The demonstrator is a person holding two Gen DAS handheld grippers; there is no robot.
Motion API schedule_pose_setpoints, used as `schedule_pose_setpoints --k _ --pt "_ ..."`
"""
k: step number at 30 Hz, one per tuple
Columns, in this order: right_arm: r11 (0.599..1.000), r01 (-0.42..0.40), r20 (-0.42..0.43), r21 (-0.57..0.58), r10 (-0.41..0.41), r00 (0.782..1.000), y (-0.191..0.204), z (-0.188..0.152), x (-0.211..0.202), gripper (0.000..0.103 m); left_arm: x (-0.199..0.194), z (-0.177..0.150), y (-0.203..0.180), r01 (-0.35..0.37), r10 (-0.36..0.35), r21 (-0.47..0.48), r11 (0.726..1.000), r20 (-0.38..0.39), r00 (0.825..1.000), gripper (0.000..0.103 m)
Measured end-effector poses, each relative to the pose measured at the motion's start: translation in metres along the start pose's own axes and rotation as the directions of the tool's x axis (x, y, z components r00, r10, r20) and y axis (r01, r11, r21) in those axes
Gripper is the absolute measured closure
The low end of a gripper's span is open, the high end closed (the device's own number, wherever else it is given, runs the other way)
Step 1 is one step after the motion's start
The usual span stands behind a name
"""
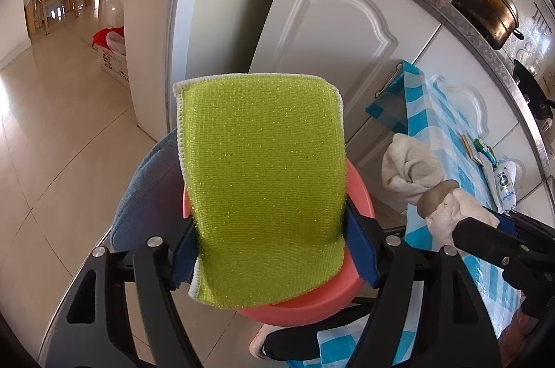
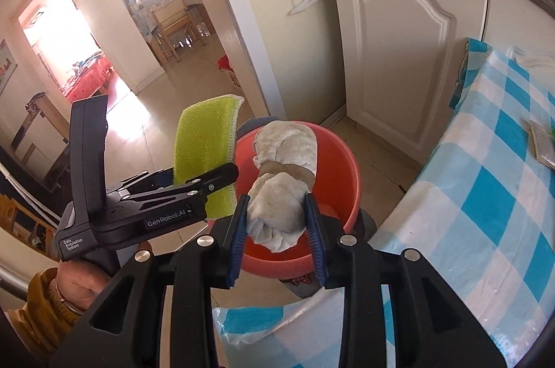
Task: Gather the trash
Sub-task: 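Carry sponge and cloth bundle over the red bucket and open both grippers, then move both open grippers back over the remaining items on the table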
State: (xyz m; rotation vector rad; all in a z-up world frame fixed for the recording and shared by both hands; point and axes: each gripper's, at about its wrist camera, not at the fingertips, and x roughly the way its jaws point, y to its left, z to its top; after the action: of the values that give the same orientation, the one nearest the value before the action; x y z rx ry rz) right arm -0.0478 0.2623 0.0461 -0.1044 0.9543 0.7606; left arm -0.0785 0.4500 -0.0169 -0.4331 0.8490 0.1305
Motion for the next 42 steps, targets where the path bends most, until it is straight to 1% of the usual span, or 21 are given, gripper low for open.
schedule_pose_setpoints --k 2,3,4,5,6,7,8,11,13,14,15,16,22,29,34,42 --pt "1.0 0.009 -0.016 -0.003 -0.009 1.0 0.001 0.0 0.009 0.063 0.008 0.001 0.002 -0.038 0.038 0.003 0.999 -0.01 0.999 0.025" --pt "1.0 0.011 -0.02 0.007 -0.011 1.0 0.0 -0.001 0.011 0.056 0.012 0.0 0.002 -0.053 0.053 0.006 0.999 -0.019 0.998 0.021" --pt "1.0 0.014 -0.017 0.017 -0.014 1.0 -0.002 -0.002 0.011 0.052 0.016 0.0 0.004 -0.066 0.067 0.005 0.998 -0.03 0.997 0.02" --pt "1.0 0.008 -0.01 0.024 -0.008 1.0 -0.002 -0.002 0.01 0.045 0.018 -0.001 0.006 -0.073 0.073 0.002 0.997 -0.038 0.997 0.019" --pt "1.0 0.008 0.0 0.025 -0.008 1.0 -0.003 -0.002 0.008 0.039 0.019 -0.002 0.007 -0.073 0.073 -0.003 0.997 -0.044 0.996 0.019" --pt "1.0 0.021 0.012 0.023 -0.022 1.0 -0.003 -0.003 0.005 0.036 0.021 -0.004 0.009 -0.068 0.068 -0.006 0.998 -0.05 0.996 0.018" --pt "0.999 0.037 0.025 0.02 -0.037 0.999 -0.004 -0.003 0.001 0.031 0.022 -0.005 0.01 -0.068 0.068 -0.005 0.998 -0.056 0.996 0.015" --pt "0.999 0.043 0.056 0.031 -0.044 0.997 -0.008 -0.004 -0.012 0.025 0.024 -0.007 0.01 -0.088 0.088 0.014 0.996 -0.066 0.994 0.015" --pt "0.998 0.039 0.079 0.047 -0.043 0.996 -0.012 -0.006 -0.024 0.024 0.023 -0.008 0.012 -0.092 0.092 0.01 0.996 -0.069 0.993 0.015" --pt "0.998 0.038 0.088 0.055 -0.043 0.995 -0.014 -0.008 -0.029 0.022 0.021 -0.008 0.012 -0.091 0.091 0.004 0.996 -0.069 0.993 0.015" --pt "0.997 0.044 0.098 0.066 -0.051 0.994 -0.017 -0.01 -0.034 0.016 0.019 -0.008 0.013 -0.087 0.087 -0.001 0.996 -0.066 0.994 0.015" --pt "0.995 0.051 0.107 0.082 -0.059 0.992 -0.02 -0.012 -0.039 0.014 0.016 -0.009 0.014 -0.087 0.086 -0.004 0.996 -0.061 0.994 0.015" --pt "0.981 0.02 0.132 0.191 -0.045 0.99 -0.047 -0.028 -0.065 0.014 0.002 -0.017 0.011 -0.086 0.087 0.01 0.996 -0.063 0.994 0.014" --pt "0.965 0.042 0.16 0.261 -0.086 0.983 -0.069 -0.054 -0.093 0.014 -0.013 -0.019 0.0 -0.076 0.077 0.041 0.996 -0.04 0.996 0.014" --pt "0.953 0.055 0.2 0.297 -0.119 0.973 -0.081 -0.071 -0.118 0.014 -0.022 -0.012 -0.027 -0.062 0.064 0.112 0.992 -0.016 0.998 0.014" --pt "0.927 0.083 0.256 0.366 -0.187 0.948 -0.116 -0.091 -0.158 0.014 -0.036 -0.011 -0.08 0.008 -0.01 0.187 0.982 0.008 1.0 0.014"
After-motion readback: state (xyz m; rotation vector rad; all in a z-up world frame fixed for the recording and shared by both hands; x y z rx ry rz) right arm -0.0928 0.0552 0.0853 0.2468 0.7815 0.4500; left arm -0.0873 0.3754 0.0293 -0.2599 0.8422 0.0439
